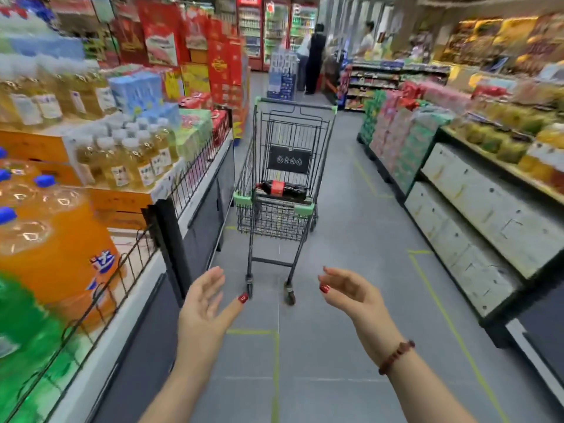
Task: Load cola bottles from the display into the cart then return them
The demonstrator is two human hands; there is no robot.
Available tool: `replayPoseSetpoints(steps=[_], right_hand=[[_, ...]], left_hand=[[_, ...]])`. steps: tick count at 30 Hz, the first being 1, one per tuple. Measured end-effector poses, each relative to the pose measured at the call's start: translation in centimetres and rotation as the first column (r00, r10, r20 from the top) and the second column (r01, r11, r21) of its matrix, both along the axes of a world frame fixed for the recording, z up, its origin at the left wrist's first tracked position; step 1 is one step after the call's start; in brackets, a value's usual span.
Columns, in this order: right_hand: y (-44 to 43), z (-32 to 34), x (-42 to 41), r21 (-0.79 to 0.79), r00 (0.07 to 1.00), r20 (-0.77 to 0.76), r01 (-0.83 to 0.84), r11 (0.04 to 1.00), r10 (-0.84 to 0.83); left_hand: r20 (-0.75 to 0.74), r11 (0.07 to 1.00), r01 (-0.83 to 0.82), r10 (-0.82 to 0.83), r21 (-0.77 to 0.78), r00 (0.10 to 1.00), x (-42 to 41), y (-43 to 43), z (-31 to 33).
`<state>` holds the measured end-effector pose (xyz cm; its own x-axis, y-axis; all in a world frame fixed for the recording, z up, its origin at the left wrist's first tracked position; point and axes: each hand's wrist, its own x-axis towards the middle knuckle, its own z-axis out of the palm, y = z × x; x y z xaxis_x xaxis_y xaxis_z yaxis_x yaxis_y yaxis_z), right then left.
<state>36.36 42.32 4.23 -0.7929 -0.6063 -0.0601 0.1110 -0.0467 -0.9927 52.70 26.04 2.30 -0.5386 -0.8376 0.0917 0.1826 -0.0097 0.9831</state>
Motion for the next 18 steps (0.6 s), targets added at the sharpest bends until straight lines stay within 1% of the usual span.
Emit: replayPoseSetpoints(steps=[3, 8, 14, 18], right_hand=[[-2.0, -0.5, -4.1, 0.010, 0.999, 0.012, 0.032, 0.999, -0.032], [-5.2, -2.1, -11.1, 0.021, 0.997, 0.032, 0.067, 0.998, -0.067], [-8.7, -3.8, -22.3, 0.033, 0.998, 0.038, 0.056, 0.998, -0.057], [-10.1, -3.8, -30.9, 0.026, 0.997, 0.042, 0.064, 0.998, -0.066]], left_hand=[[0.031, 0.999, 0.046, -0.046, 0.006, 0.998, -4.8, -2.1, -0.1], [0.087, 0.996, 0.078, -0.081, 0.036, 0.993, -12.0, -5.1, -1.1], [0.122, 0.997, 0.043, -0.050, 0.065, 0.991, -22.7, -8.2, -2.4], [0.153, 0.997, 0.035, -0.045, 0.065, 0.987, -31.3, -9.5, -2.0]])
